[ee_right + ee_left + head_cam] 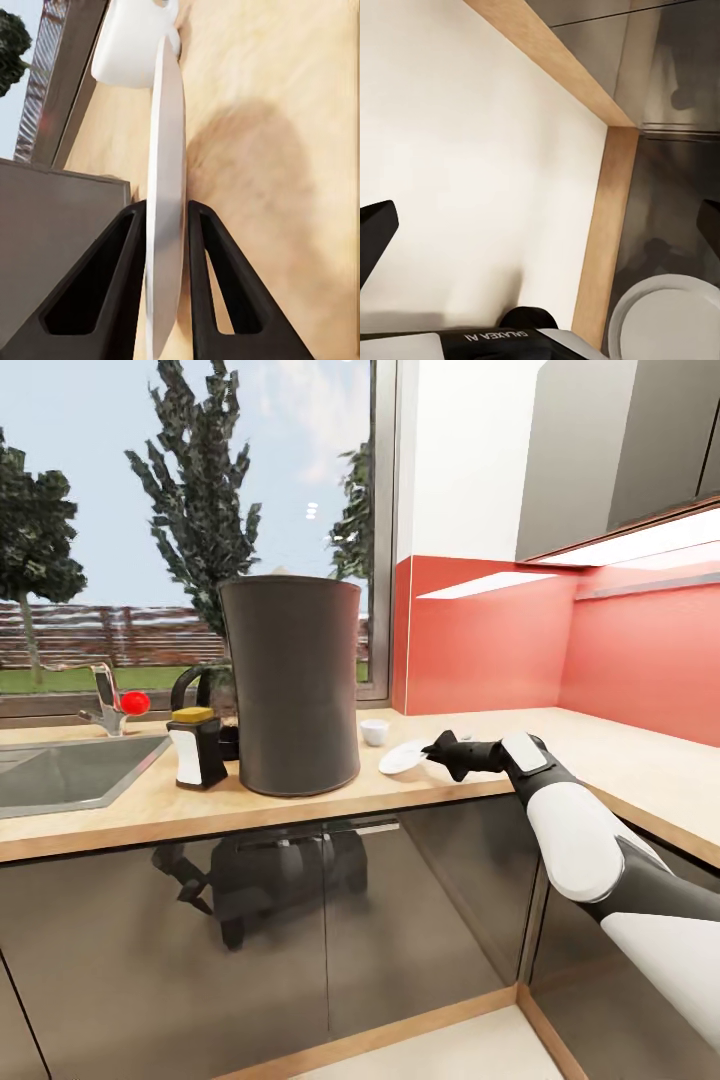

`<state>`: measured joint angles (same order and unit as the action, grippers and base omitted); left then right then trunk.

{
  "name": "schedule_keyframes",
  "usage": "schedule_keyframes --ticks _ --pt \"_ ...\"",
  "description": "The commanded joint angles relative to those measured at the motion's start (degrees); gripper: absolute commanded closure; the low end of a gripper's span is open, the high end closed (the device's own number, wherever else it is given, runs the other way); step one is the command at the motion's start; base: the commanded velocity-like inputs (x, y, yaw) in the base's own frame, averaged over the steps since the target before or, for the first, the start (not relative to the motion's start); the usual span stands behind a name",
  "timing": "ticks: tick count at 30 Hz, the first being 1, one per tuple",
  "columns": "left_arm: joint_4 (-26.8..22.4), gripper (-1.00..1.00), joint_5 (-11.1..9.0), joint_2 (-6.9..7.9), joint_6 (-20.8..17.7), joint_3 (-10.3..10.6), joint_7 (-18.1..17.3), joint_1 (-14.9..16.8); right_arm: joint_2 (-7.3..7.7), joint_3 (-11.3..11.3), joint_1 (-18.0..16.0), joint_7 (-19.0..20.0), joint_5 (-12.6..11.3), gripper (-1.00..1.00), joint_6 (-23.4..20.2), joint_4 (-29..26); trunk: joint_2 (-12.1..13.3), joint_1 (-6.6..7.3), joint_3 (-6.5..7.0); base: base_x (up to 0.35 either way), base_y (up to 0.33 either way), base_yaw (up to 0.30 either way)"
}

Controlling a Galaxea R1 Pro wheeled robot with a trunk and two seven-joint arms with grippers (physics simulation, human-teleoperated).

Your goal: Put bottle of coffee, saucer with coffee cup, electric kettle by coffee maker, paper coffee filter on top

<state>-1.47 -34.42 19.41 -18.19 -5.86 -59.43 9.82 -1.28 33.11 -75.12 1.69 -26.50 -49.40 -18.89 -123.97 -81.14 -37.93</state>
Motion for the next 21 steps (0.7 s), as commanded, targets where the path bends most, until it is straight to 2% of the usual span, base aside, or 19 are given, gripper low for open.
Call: schedule_keyframes --ticks 1,19,21 --pt "-0.02 -1.0 0.23 0.01 -0.57 -0.46 -0.16 0.02 -0.03 -0.24 -0.02 -0.09 4.1 1.0 -0.23 -0.02 -0.02 0.0 -0.08 0.0 0.0 0.0" --pt "-0.02 -1.0 0.23 0.01 -0.61 -0.46 -0.16 0.02 -0.04 -0.24 -0.02 -0.37 3.91 1.0 -0.17 -0.01 -0.02 0.0 -0.08 0.0 0.0 0.0" --pt "-0.02 -1.0 0.23 0.01 -0.61 -0.46 -0.16 0.02 -0.04 -0.24 -0.02 -0.37 3.91 1.0 -0.17 -0.01 -0.82 -0.44 -0.44 0.0 0.0 0.0"
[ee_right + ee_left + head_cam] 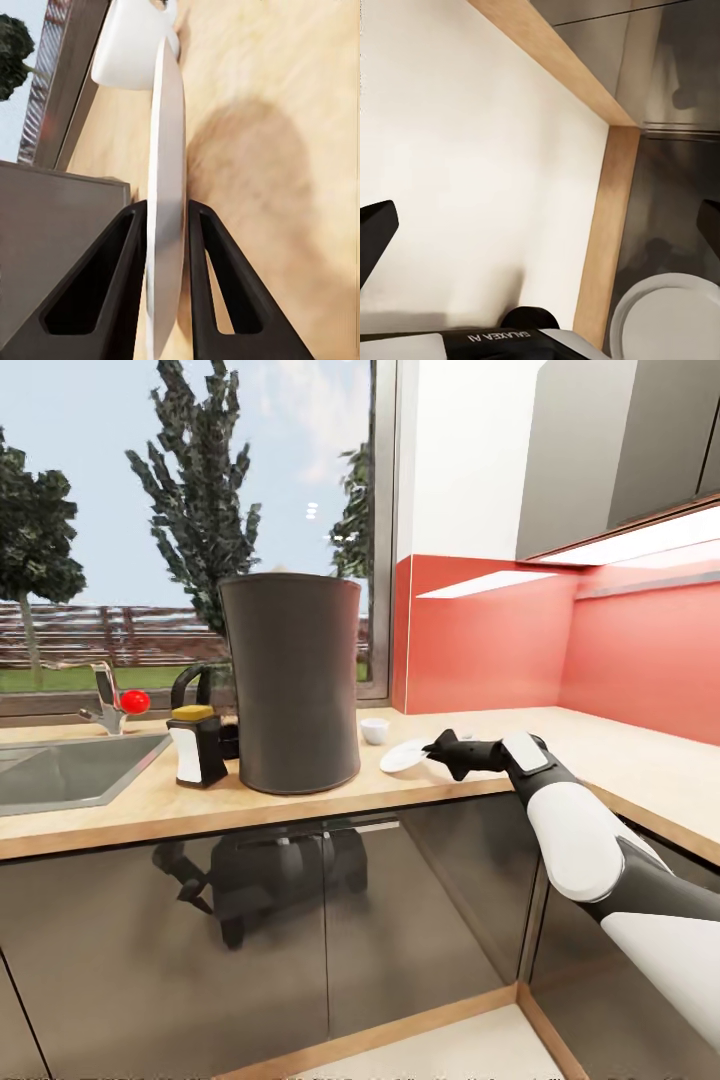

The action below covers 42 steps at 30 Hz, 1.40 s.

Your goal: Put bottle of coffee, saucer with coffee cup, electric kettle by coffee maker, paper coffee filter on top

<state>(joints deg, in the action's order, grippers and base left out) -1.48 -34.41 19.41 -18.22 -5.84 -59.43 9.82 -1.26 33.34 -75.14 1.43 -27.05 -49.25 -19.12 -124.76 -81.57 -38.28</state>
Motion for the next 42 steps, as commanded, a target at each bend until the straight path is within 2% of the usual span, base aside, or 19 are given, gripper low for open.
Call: schedule_keyframes --ticks 1,23,32,33,42 --pt "-0.02 -1.0 0.22 0.01 -0.59 -0.49 -0.16 0.03 -0.05 -0.46 0.0 -0.12 4.46 1.0 -0.32 0.22 -0.43 -0.22 -0.27 0.0 0.0 0.0" --pt "-0.02 -1.0 0.22 0.01 -0.59 -0.49 -0.14 0.03 -0.13 -0.46 0.07 -0.17 4.46 1.0 -0.32 0.26 -0.43 -0.22 -0.27 0.0 0.0 0.0" --pt "-0.02 -1.0 0.22 0.01 -0.59 -0.49 -0.14 0.03 -0.14 -0.55 0.06 -0.2 4.34 1.0 -0.23 2.66 -0.43 -0.22 -0.27 0.0 0.0 0.0" --pt "-0.02 -1.0 0.22 0.01 -0.59 -0.49 -0.14 0.03 -0.14 -0.55 0.07 -0.2 4.33 -1.0 -0.23 2.7 -0.43 -0.22 -0.27 0.0 0.0 0.0" --pt "-0.02 -1.0 0.22 0.01 -0.59 -0.49 -0.14 0.03 -0.14 -0.55 0.07 -0.2 4.29 -1.0 -0.23 2.77 -0.43 -0.22 -0.27 0.0 0.0 0.0"
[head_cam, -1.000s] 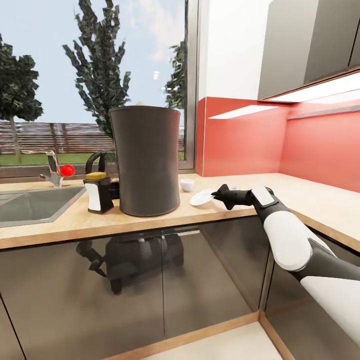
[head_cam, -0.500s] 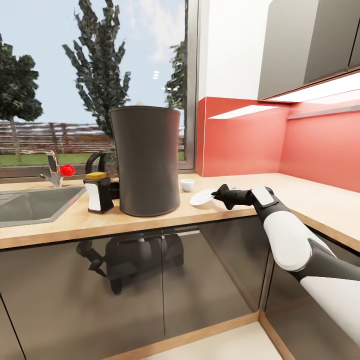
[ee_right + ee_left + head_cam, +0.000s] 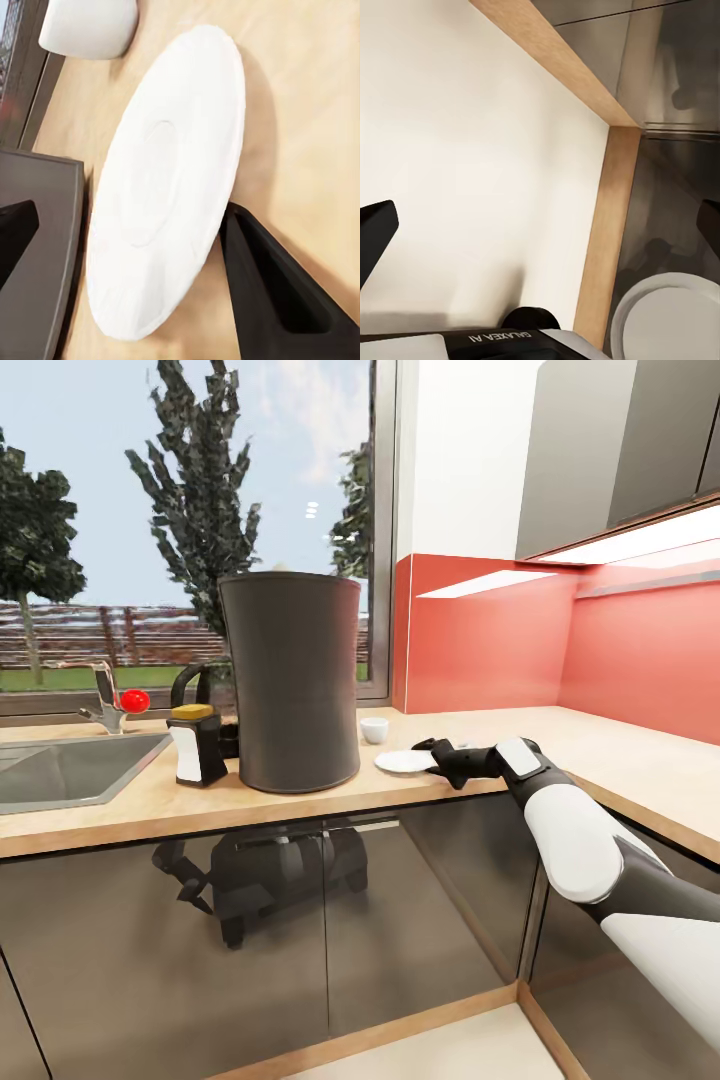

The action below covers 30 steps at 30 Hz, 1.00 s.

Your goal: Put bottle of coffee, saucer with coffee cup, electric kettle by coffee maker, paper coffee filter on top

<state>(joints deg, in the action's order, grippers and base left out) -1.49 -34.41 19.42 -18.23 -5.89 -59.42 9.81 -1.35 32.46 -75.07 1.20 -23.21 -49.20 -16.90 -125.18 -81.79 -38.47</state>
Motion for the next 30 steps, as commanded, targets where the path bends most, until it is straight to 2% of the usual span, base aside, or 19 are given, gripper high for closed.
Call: schedule_keyframes --ticks 1,11,30 --pt "0.0 -1.0 0.22 0.01 -0.58 -0.44 -0.14 0.04 -0.06 0.32 0.0 0.03 0.44 -1.0 -0.29 0.55 -0.02 0.0 -0.08 0.0 0.0 0.0" --pt "0.0 -1.0 0.22 0.01 -0.58 -0.47 -0.15 0.04 -0.06 0.32 0.01 0.03 0.44 -1.0 -0.29 0.56 -0.02 0.0 -0.08 -0.012 -0.003 0.0" --pt "0.0 -1.0 0.22 0.01 -0.54 -0.43 -0.17 0.04 0.02 0.32 0.01 0.03 0.44 -1.0 -0.29 0.54 -0.02 0.0 -0.08 -0.142 -0.08 0.0"
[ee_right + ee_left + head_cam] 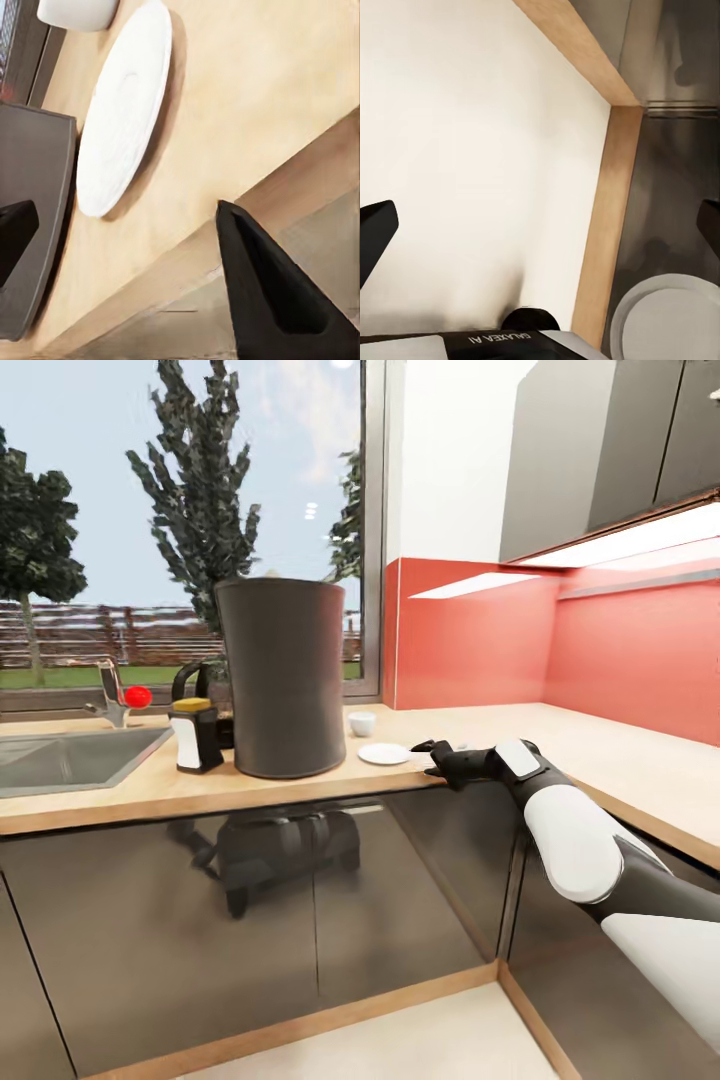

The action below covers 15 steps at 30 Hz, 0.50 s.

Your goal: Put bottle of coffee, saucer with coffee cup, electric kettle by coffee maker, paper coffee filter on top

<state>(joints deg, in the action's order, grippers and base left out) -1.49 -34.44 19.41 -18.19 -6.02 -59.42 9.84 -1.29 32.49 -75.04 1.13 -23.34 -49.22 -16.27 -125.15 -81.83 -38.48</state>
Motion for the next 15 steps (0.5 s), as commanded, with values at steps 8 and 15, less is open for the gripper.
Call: schedule_keyframes --ticks 8,15 --pt "-0.01 -1.0 0.25 0.01 -0.61 -0.31 -0.17 0.01 0.32 0.06 -0.03 0.23 0.52 -1.0 -0.04 -0.52 -0.04 0.04 -0.07 -0.166 -0.127 0.0" --pt "-0.01 -1.0 0.25 0.01 -0.61 -0.25 -0.13 0.01 0.99 -0.11 -0.09 0.36 0.59 -1.0 -0.25 -4.74 -0.04 0.04 -0.07 -0.025 -0.019 0.0"
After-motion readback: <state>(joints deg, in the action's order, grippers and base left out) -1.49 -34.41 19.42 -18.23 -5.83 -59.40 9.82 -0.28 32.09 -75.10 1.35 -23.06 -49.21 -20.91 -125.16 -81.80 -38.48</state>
